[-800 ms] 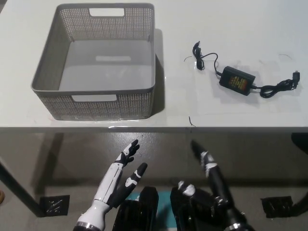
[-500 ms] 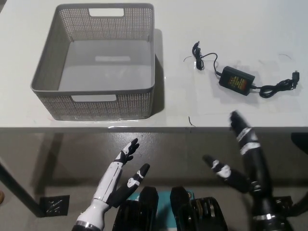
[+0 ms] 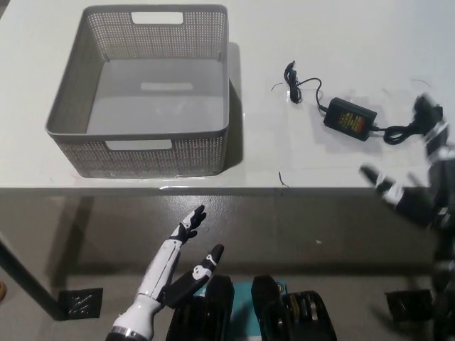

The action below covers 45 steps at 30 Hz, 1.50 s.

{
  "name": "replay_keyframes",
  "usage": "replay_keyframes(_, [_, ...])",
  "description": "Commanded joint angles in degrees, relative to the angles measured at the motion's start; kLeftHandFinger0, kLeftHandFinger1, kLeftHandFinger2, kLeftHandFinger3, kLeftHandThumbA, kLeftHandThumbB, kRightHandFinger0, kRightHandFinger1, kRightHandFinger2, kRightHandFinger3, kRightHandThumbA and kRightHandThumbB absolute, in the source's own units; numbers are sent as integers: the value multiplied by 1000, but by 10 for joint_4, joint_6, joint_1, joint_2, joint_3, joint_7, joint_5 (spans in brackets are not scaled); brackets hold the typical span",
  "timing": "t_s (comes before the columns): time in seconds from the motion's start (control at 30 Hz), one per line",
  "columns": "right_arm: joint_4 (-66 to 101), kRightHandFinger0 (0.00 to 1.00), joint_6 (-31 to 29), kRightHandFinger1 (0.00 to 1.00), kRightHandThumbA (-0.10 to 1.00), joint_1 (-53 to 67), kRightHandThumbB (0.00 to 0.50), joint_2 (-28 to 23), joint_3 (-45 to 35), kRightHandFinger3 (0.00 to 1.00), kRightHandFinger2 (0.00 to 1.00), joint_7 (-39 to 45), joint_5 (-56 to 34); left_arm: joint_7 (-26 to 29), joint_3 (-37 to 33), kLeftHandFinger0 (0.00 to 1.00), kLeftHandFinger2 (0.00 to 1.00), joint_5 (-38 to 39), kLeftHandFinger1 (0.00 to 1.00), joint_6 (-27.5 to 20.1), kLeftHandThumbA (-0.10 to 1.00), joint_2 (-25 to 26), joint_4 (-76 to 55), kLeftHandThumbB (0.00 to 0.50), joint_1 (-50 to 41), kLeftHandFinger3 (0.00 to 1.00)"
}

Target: Use the right hand to pick up a black power cord and place it into a container on the left hand side

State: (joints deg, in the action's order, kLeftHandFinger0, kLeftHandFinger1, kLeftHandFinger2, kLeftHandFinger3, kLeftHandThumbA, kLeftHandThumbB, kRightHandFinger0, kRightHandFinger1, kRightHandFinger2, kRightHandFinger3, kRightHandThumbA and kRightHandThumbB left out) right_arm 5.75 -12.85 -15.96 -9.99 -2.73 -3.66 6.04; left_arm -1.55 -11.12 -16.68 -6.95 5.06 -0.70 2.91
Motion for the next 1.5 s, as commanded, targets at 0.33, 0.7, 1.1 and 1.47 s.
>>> replay_keyframes(0.33, [-125,1000,136,1000,854,-183,334,-111,40,1000,1000,28,131,2,-6,1000,1000,5,1000,-33,710,-7,-21,1,-44,1000])
replay_keyframes(0.7, [-269,1000,201,1000,856,-329,479,-166,174,1000,1000,68,271,1,-5,1000,1000,11,1000,-37,687,-10,-22,5,-52,1000])
replay_keyframes(1.1, [-392,1000,242,1000,862,-426,500,-184,256,1000,1000,176,285,1,-4,1000,1000,6,1000,-34,709,-9,-20,0,-50,1000])
replay_keyframes(1.47, [-480,1000,246,1000,778,-466,500,-177,293,1000,1000,207,299,-4,-3,1000,1000,7,1000,-30,716,-5,-20,0,-36,1000])
